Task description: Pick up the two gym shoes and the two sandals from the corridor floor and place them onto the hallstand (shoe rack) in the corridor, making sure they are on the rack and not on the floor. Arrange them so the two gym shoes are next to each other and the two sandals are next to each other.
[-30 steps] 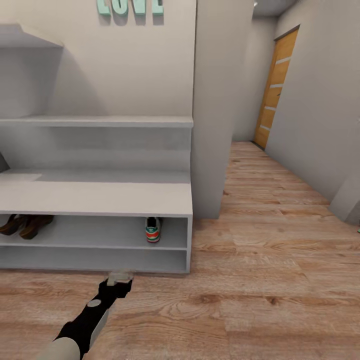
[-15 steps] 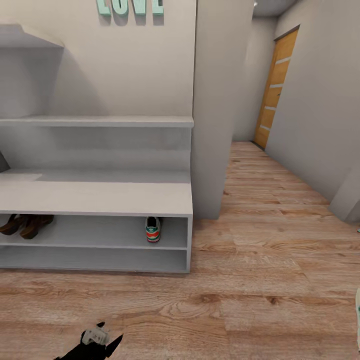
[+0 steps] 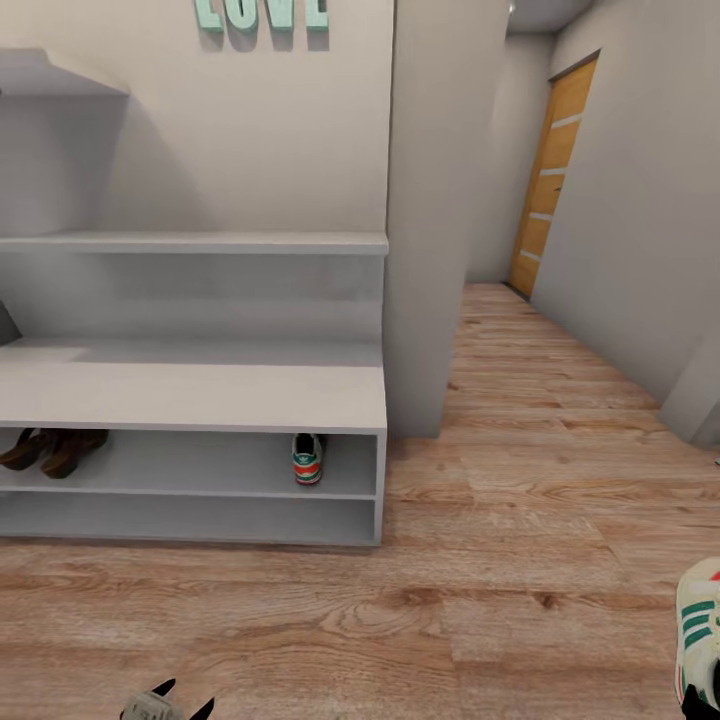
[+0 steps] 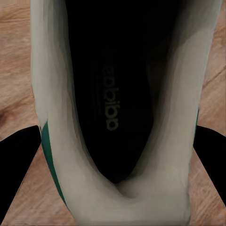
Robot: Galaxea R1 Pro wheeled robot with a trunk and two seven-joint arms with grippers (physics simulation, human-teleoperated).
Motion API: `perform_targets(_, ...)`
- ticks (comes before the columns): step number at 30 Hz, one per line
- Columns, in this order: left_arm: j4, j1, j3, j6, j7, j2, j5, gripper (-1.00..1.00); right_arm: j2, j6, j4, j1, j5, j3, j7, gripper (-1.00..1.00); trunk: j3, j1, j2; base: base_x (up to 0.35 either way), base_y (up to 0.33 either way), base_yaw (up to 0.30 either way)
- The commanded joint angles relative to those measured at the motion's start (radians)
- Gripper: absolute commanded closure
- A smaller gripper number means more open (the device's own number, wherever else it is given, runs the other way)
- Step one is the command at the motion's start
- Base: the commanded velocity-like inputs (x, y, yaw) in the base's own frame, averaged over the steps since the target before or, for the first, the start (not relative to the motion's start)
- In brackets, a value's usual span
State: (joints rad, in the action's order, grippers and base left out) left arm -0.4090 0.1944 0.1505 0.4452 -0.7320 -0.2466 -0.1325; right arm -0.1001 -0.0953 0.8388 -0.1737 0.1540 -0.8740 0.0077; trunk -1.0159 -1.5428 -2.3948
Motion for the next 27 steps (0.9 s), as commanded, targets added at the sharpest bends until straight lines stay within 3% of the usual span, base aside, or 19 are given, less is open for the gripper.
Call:
perform_targets(1,0.002,0.0,0.004,-0.003,-0.009,-0.001,-0.014,-1.0,0.009,-0.003,-0.001,-0.001,0.012,-0.003,-0.004,1.0,-0.001,0.0,0.0,0.0,0.292,0.0)
perform_targets(8,0.003,-0.001,0.037,-0.001,-0.011,-0.002,-0.036,-1.0,0.009,-0.003,-0.024,-0.001,0.011,-0.005,-0.005,1.0,-0.001,0.0,0.0,-0.009,0.298,0.0)
perform_targets(27,0.001,-0.003,0.043,0.0,-0.015,-0.006,-0.04,-1.0,0.008,-0.004,-0.05,-0.001,0.01,-0.008,-0.005,1.0,-0.001,0.0,0.0,-0.192,0.265,0.0)
